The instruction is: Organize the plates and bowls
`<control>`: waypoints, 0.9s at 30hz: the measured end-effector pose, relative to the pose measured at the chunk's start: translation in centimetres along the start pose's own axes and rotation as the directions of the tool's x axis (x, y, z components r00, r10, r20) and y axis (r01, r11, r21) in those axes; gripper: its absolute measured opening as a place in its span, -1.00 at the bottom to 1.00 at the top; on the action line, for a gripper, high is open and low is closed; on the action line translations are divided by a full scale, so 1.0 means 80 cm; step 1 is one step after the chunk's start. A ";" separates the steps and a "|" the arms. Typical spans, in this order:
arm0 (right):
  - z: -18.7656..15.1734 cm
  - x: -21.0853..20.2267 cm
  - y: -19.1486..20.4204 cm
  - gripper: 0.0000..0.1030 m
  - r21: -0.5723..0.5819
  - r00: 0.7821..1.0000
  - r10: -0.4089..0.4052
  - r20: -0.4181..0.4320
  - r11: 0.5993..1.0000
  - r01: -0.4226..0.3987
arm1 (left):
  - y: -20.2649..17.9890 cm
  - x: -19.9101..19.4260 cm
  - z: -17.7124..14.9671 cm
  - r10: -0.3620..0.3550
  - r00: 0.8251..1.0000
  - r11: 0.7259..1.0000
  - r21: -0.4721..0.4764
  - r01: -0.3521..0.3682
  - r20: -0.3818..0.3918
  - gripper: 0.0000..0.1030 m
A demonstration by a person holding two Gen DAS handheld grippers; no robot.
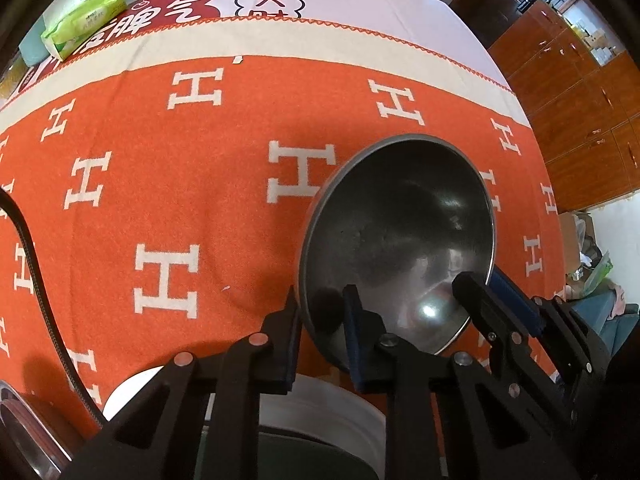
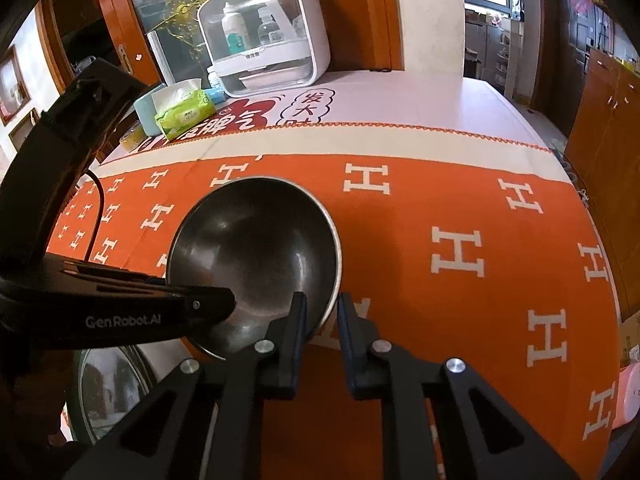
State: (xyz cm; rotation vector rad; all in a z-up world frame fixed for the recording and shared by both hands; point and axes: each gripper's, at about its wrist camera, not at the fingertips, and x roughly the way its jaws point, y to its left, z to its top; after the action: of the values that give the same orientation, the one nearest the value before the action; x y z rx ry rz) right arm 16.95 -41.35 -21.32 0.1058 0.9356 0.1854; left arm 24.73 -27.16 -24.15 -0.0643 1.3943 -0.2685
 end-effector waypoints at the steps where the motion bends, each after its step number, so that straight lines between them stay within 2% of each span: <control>1: 0.001 0.000 -0.001 -0.73 0.003 1.000 0.002 -0.003 1.000 -0.002 | 0.000 -0.001 -0.001 0.000 1.000 1.000 -0.001 0.000 -0.002 -0.67; 8: -0.002 -0.008 -0.002 -0.76 0.014 1.000 0.000 -0.009 1.000 0.000 | -0.003 -0.008 -0.012 -0.010 1.000 1.000 -0.008 0.010 -0.017 -0.67; 17: -0.005 -0.032 0.003 -0.77 -0.001 1.000 0.012 0.023 1.000 -0.012 | -0.007 -0.037 -0.034 -0.015 1.000 1.000 -0.008 0.016 0.017 -0.66; 27: -0.012 -0.066 0.027 -0.78 -0.075 0.997 0.042 0.062 0.997 -0.037 | 0.002 -0.080 -0.075 -0.011 0.998 0.999 -0.047 0.014 0.069 -0.65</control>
State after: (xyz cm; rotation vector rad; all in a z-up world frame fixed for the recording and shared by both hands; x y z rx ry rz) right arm 12.83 -40.28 -17.34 0.0621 0.8625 0.2516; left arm 17.90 -24.92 -19.11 -0.1202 1.3324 -0.2413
